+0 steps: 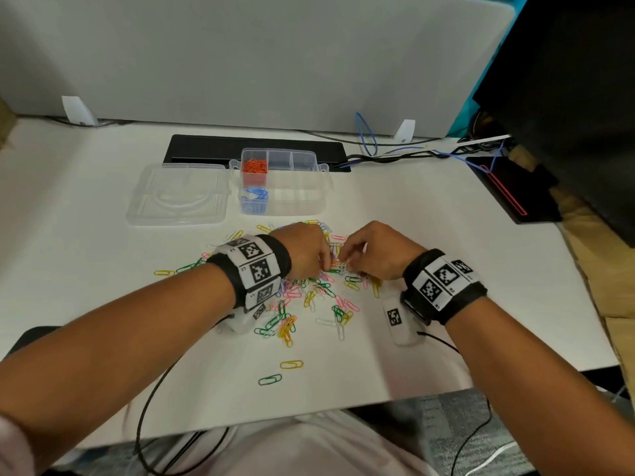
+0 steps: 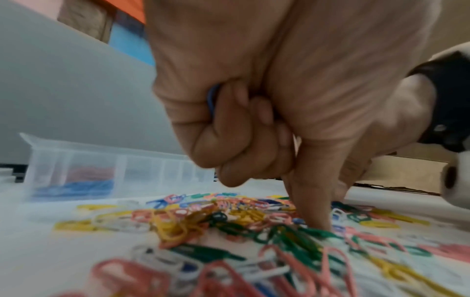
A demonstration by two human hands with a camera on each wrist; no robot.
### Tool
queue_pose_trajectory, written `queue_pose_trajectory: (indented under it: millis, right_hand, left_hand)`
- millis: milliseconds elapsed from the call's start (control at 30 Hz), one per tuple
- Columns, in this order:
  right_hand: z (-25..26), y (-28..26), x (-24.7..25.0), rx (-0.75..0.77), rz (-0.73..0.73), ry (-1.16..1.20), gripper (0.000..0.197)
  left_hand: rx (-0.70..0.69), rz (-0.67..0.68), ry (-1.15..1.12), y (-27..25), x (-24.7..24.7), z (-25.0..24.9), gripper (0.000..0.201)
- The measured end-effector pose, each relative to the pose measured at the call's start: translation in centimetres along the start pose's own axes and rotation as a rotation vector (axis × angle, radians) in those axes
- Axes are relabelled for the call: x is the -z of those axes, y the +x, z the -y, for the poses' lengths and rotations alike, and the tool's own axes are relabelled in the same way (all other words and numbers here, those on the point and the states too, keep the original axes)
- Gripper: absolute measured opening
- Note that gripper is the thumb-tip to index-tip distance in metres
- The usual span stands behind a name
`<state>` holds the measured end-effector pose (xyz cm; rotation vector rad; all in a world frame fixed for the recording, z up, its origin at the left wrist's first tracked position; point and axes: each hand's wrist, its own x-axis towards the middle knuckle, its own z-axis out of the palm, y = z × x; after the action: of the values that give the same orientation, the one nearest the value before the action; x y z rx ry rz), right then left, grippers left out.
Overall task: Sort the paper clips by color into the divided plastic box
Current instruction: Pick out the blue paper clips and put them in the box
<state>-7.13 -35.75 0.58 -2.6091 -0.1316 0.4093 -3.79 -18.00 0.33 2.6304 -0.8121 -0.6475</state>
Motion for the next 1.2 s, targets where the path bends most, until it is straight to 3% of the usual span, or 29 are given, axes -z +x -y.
queue_pose_trajectory:
  millis: [133,333,500,700,867,967,1033,1200]
  right_hand:
    - [-0.1,-0.2,-0.6,-0.002,0.041,-0.051,0.012]
    - [-0.2,-0.2,-0.2,-0.006,-0.001,-0.056,0.021]
    - [0.1,0.0,-0.4,-0.039,0.073,-0.062,0.009]
    - [0.1,-0.2,-0.5,-0.052,0.099,-0.082,0.006]
    - [0.2,-0.6,-0.5,-0.027,0.088,-0.082,0.02]
    - [0.0,-0.5,-0.6,-0.031,0.076,-0.051,0.021]
    - [0.0,-0.5,-0.4,-0.032,0.073,-0.022,0.019]
    - [0.0,-0.6,0.8,0.024,0.016,0.087,0.014]
  left_hand:
    - [-0.027,-0.016,-0.015,-0.1,-0.2,0.5,0.017]
    - [-0.044,-0.01,-0.027,-0.2,-0.2,1.0,0.014]
    - [-0.03,-0.036,0.037,0.2,-0.3,0.8,0.007]
    - [-0.046,-0.045,0.02,-0.3,-0.3,1.4,0.023]
    - [-0.001,-0.098,-0.259,-1.3,0.6,1.8,0.016]
    - [0.1,-0.101,-0.717,-1.5,1.0,1.9,0.023]
    - [0.165,-0.066,-0.956,-1.8,1.2,1.9,0.023]
    - [0.196,0.04,-1.277,-2.1,1.2,2.7,0.021]
